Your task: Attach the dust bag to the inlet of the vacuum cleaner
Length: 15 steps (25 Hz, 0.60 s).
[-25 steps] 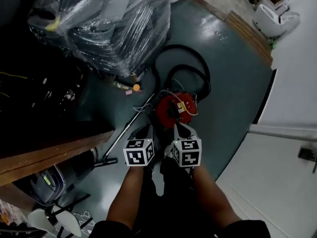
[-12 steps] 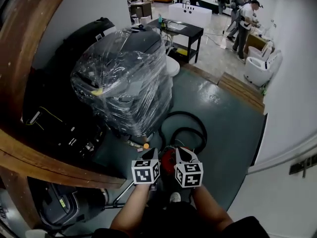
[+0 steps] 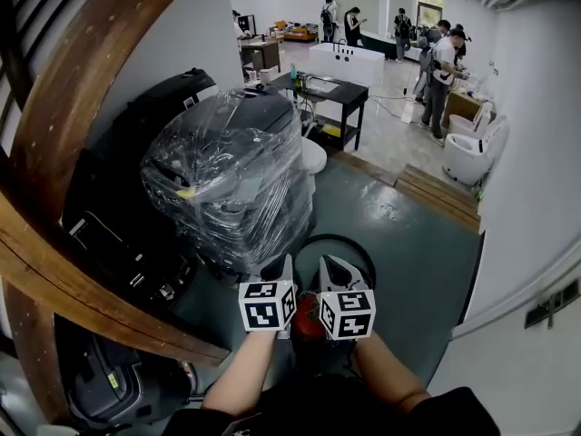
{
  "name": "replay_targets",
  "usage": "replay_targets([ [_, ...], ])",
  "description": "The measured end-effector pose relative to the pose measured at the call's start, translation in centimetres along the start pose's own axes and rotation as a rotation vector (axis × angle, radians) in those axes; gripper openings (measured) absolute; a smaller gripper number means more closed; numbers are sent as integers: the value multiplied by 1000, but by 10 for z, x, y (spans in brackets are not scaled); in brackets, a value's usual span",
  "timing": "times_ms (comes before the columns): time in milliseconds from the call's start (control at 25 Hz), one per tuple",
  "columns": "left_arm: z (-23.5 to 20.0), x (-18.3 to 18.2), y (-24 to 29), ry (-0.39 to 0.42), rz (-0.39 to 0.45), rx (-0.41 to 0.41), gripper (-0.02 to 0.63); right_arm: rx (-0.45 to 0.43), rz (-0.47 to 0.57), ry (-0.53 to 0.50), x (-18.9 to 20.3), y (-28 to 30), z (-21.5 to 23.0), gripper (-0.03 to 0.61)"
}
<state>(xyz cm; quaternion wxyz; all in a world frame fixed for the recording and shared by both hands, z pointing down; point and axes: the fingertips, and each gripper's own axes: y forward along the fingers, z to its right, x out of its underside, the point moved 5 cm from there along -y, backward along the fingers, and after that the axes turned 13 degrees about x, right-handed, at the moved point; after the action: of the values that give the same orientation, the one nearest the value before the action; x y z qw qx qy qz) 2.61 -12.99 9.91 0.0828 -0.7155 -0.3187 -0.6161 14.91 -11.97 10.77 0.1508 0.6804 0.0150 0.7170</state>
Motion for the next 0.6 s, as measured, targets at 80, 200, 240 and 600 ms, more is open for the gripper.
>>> replay_targets([
  [80, 7, -8, 0, 18, 17, -1, -3, -3, 17, -1, -6, -4, 7, -3],
  [200, 13, -9, 2, 23, 20, -4, -3, -1, 29, 13, -10, -7, 15, -3],
  [240, 14, -8, 4, 24, 16, -5, -3, 2, 32, 18, -11, -7, 18, -3],
  [600, 32, -2, 19, 53, -6, -1, -2, 19, 17, 47, -6, -6, 41, -3],
])
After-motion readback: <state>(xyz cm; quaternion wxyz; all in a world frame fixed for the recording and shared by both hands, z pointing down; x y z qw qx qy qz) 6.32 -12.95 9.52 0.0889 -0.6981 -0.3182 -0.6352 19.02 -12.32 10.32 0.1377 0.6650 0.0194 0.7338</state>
